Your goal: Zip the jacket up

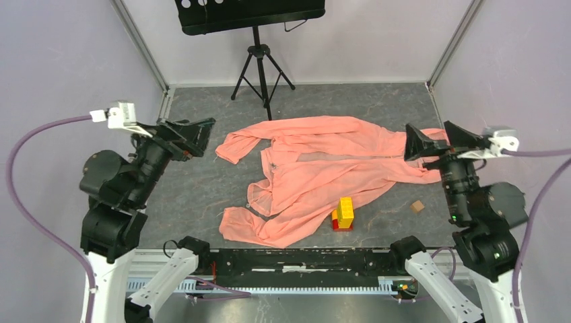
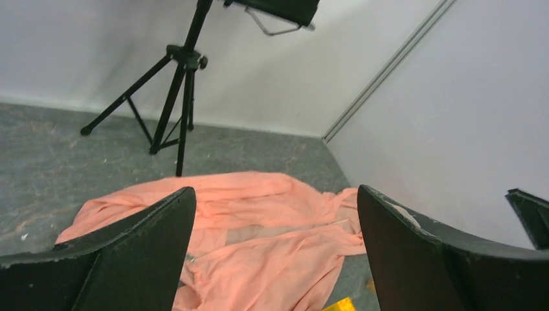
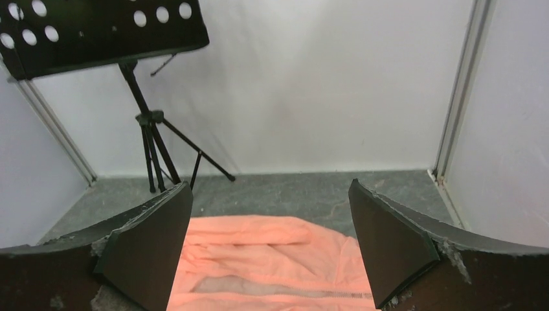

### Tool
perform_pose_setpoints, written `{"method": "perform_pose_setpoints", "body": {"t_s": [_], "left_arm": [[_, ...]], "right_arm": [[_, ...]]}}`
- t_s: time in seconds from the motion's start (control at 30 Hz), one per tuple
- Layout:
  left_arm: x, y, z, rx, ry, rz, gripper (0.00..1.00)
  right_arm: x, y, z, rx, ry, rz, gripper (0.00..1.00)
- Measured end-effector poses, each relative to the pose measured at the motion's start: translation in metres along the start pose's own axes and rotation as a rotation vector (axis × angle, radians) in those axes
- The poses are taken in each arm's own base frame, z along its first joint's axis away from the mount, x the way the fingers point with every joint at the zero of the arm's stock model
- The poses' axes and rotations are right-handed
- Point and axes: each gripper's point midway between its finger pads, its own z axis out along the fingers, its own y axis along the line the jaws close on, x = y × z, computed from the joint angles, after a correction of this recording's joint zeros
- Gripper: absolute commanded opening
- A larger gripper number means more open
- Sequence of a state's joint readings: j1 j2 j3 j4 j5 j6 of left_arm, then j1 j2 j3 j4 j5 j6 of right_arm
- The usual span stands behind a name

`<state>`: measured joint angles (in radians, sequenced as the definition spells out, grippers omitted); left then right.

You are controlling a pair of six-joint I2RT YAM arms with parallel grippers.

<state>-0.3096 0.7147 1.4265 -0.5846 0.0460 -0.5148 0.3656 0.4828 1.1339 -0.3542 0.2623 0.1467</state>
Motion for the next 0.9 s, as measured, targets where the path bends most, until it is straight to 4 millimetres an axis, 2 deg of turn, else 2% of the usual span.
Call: {"method": "perform_pose_setpoints", "body": {"t_s": [0.13, 0.27, 0.5, 0.63, 0.73, 0.87, 0.9], "left_arm": [[0.036, 0.022, 0.006, -0.042, 0.079, 0.023, 1.0], [0.074, 0.043, 0.013, -0.08, 0.172, 0.046, 1.0], [0.125, 0.072, 0.022, -0.137, 0.307, 0.06, 1.0], [0.164, 0.092, 0.026, -0.183, 0.413, 0.051, 1.0], [0.198, 0.105, 0.028, -0.197, 0.51, 0.027, 1.0], [0.256, 0.112, 0.04, -0.181, 0.661, -0.09, 0.99], [0.271, 0.114, 0.044, -0.176, 0.694, -0.128, 0.97]], "right_arm": [[0.035, 0.009, 0.015, -0.033, 0.094, -0.013, 0.97], [0.084, 0.017, 0.025, -0.075, 0.209, -0.032, 0.97], [0.175, 0.014, 0.025, -0.067, 0.37, -0.004, 0.97], [0.226, 0.018, 0.028, -0.068, 0.466, 0.034, 0.97], [0.263, 0.034, 0.039, -0.115, 0.556, 0.1, 0.97], [0.315, 0.06, 0.051, -0.173, 0.665, 0.239, 0.99], [0.325, 0.068, 0.054, -0.188, 0.686, 0.277, 0.95]]}}
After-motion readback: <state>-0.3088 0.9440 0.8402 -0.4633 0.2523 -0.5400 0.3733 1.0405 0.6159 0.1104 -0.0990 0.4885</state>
